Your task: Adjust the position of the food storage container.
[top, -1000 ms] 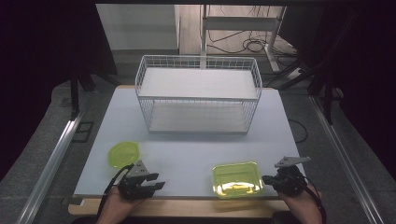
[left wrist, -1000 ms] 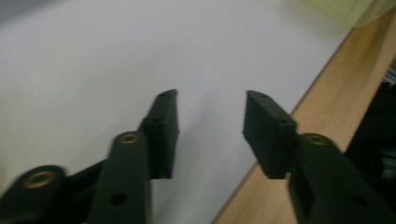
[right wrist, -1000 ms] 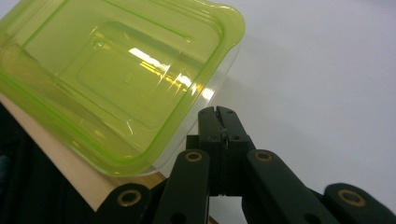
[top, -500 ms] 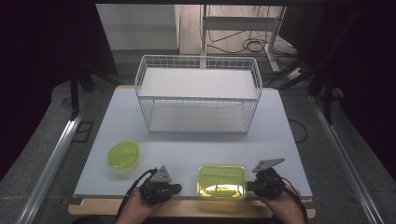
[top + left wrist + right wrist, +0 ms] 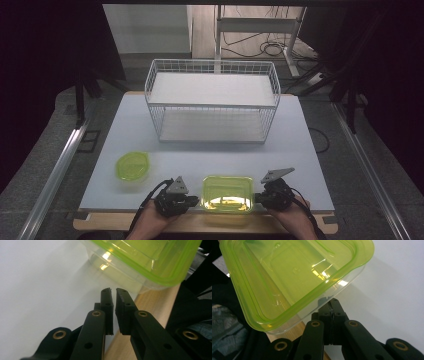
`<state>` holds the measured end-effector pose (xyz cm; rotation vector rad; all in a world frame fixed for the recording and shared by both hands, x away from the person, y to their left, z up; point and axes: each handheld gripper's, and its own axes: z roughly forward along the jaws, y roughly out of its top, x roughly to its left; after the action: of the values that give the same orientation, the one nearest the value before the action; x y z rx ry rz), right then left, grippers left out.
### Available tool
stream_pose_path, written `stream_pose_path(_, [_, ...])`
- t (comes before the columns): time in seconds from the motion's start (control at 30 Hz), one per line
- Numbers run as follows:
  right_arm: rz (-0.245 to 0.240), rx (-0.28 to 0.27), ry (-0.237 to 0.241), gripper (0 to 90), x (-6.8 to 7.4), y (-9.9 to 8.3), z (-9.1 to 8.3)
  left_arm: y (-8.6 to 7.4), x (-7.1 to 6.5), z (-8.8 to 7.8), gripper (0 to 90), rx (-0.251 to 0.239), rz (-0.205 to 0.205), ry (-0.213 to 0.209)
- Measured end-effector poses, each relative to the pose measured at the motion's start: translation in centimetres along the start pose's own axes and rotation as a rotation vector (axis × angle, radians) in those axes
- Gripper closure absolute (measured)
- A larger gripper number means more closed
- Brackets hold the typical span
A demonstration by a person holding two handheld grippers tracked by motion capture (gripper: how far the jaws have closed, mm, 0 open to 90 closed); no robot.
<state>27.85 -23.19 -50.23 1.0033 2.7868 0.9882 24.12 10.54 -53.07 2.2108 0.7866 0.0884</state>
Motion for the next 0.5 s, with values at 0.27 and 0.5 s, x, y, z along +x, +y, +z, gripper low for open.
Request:
stream_pose_path(0.27, [-0.046,-0.002,0.019,89.2,0.5,2.6,1.9,-0.1,1.4,-0.8,83.6,0.005,-0.033,0.048])
stream_pose_path(0.5, [-0.069,0.007,-0.016,89.2,-0.1,4.4,2.7,1.5,3.0,-0.6,83.6,0.049,-0.030,0.090])
